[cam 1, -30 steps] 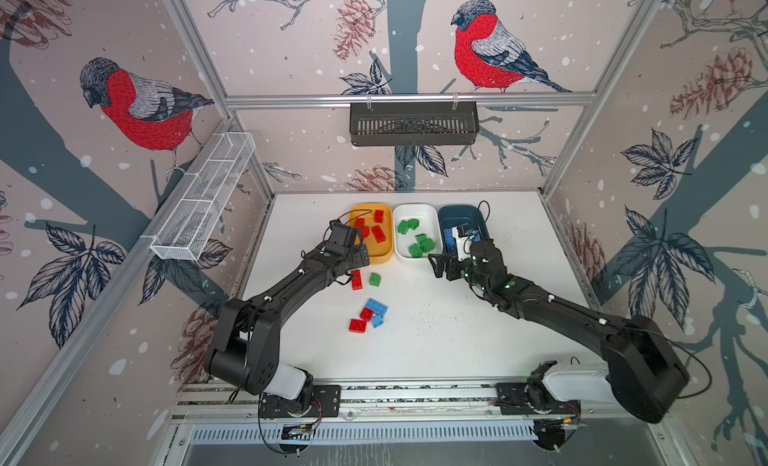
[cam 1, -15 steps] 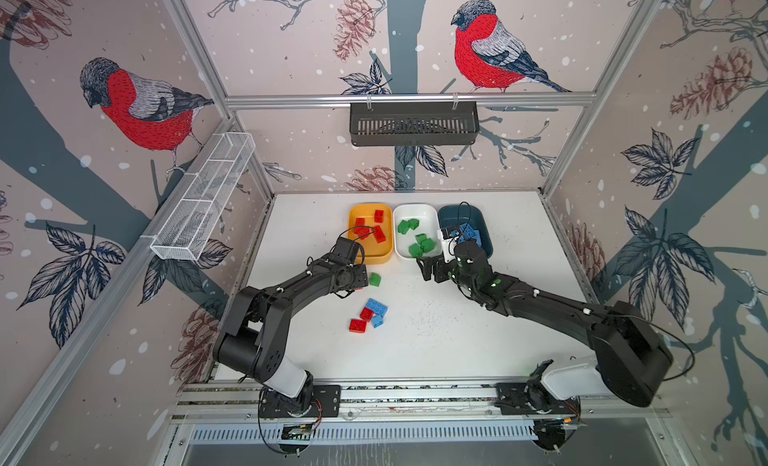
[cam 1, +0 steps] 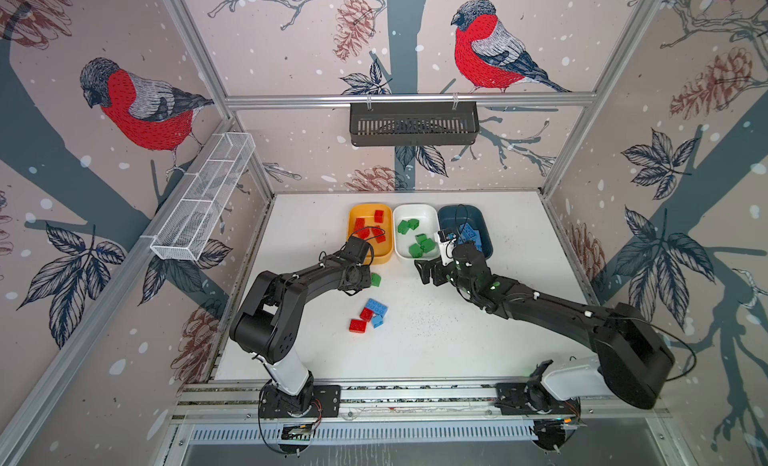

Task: Sort the legos into containers by color
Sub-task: 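Grasp a red 2x4 brick with the left gripper while right moves toward the white tub, then carry the red brick into the yellow tub with the left gripper and release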

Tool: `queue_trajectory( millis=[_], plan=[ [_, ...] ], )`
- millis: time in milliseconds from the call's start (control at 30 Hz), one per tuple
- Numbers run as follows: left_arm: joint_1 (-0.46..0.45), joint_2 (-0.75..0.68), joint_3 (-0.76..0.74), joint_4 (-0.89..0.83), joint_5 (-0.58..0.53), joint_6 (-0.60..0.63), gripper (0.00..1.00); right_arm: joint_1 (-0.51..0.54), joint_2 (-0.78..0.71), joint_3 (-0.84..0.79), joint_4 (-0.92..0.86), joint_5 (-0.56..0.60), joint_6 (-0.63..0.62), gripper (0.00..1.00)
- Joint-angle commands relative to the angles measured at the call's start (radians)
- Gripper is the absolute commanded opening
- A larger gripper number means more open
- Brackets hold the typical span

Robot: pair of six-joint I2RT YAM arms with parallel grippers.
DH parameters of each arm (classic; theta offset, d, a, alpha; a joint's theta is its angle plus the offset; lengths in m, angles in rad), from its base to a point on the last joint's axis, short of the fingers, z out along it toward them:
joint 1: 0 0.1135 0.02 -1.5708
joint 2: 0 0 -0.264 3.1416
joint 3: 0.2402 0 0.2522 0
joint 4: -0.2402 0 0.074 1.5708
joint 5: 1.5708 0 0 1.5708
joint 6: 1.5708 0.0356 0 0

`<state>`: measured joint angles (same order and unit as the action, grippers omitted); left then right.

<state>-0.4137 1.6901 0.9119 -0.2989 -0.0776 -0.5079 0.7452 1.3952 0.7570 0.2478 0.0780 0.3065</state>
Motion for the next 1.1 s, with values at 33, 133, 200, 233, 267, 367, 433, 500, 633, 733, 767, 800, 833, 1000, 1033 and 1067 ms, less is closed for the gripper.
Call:
queue_trajectory(
  millis=[33, 133, 200, 233, 267, 367, 433, 500, 633, 733, 767, 800, 833, 1000, 1033, 1067],
  plan=[
    [0.0, 0.008, -0.012, -0.002, -0.018, -0.006, 0.36, 0.009, 0.007, 0.005, 0.035, -0.002, -0.03, 1.0],
    [-0.001, -0.031, -0.035, 0.016, -0.04, -0.013, 0.31, 0.013, 0.016, 0.01, 0.035, -0.006, -0.042, 1.0],
    [-0.001, -0.073, -0.054, 0.027, -0.064, -0.019, 0.27, 0.017, 0.02, 0.011, 0.035, -0.009, -0.051, 1.0],
    [0.0, -0.098, -0.064, 0.032, -0.077, -0.025, 0.26, 0.018, 0.021, 0.011, 0.037, -0.011, -0.056, 0.99],
    [0.0, -0.129, -0.076, 0.04, -0.092, -0.031, 0.25, 0.022, 0.022, 0.01, 0.041, -0.012, -0.063, 1.0],
    [-0.002, -0.227, -0.114, 0.096, -0.074, -0.017, 0.24, 0.027, 0.024, 0.007, 0.057, -0.014, -0.075, 0.99],
    [-0.001, -0.284, -0.122, 0.128, -0.058, -0.008, 0.24, 0.03, 0.028, 0.006, 0.067, -0.018, -0.084, 0.99],
    [-0.001, -0.317, -0.106, 0.15, -0.047, 0.004, 0.25, 0.034, 0.037, 0.011, 0.068, -0.024, -0.092, 0.99],
    [0.001, -0.314, -0.039, 0.191, -0.03, 0.037, 0.25, 0.042, 0.059, 0.029, 0.064, -0.024, -0.106, 1.0],
    [0.009, -0.258, 0.039, 0.195, -0.024, 0.035, 0.25, 0.053, 0.077, 0.042, 0.061, -0.024, -0.116, 1.0],
    [0.013, -0.231, 0.069, 0.185, -0.023, 0.032, 0.25, 0.057, 0.083, 0.046, 0.058, -0.024, -0.12, 0.99],
    [0.016, -0.204, 0.08, 0.169, -0.024, 0.03, 0.25, 0.061, 0.087, 0.048, 0.058, -0.023, -0.125, 1.0],
    [0.017, -0.17, 0.137, 0.148, -0.036, 0.028, 0.25, 0.064, 0.091, 0.052, 0.056, -0.023, -0.131, 0.99],
    [0.028, 0.006, 0.34, -0.032, -0.101, 0.047, 0.25, 0.084, 0.113, 0.064, 0.046, -0.02, -0.155, 1.0],
    [0.029, 0.035, 0.37, -0.054, -0.112, 0.056, 0.25, 0.087, 0.117, 0.066, 0.046, -0.022, -0.16, 1.0],
    [0.03, 0.06, 0.39, -0.061, -0.114, 0.066, 0.25, 0.089, 0.124, 0.069, 0.045, -0.024, -0.162, 1.0]
  ],
)
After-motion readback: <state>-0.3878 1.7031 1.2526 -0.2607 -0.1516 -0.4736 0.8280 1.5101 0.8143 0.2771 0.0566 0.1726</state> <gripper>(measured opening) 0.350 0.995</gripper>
